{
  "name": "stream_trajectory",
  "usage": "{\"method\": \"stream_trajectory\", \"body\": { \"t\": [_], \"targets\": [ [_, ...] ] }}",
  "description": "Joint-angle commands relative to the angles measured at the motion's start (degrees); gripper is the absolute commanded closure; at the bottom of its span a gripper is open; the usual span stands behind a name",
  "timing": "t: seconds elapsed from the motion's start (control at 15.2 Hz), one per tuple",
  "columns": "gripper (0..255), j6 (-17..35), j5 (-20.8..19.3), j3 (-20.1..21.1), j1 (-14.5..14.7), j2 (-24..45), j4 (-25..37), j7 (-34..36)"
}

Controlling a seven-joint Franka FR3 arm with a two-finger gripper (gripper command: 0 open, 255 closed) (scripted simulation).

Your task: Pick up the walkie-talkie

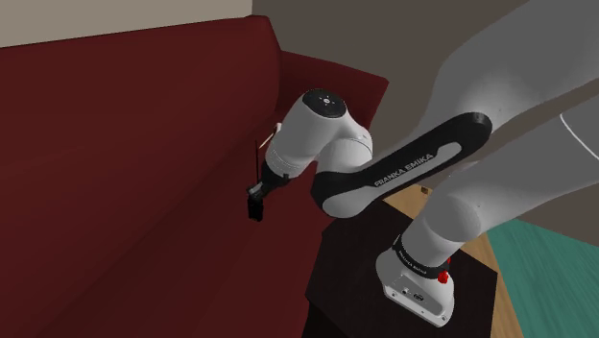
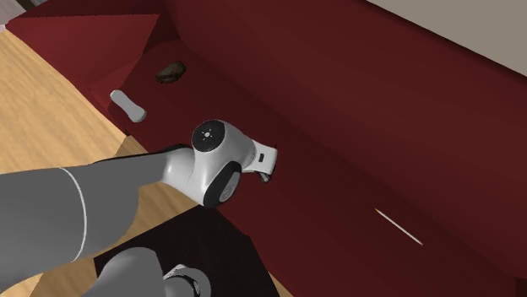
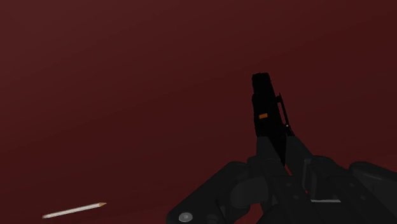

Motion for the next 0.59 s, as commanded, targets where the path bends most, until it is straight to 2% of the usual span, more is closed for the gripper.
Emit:
{"method": "stream_trajectory", "body": {
  "t": [0.0, 0.33, 0.53],
  "targets": [
    [255, -2.26, 1.62, -2.22, 2.22, -1.7, 0.42, -1.64],
    [255, -7.52, 4.03, -5.8, 5.58, -5.53, 1.73, -4.24],
    [255, -8.71, 4.41, -6.46, 6.13, -6.35, 2.09, -4.72]
  ]
}}
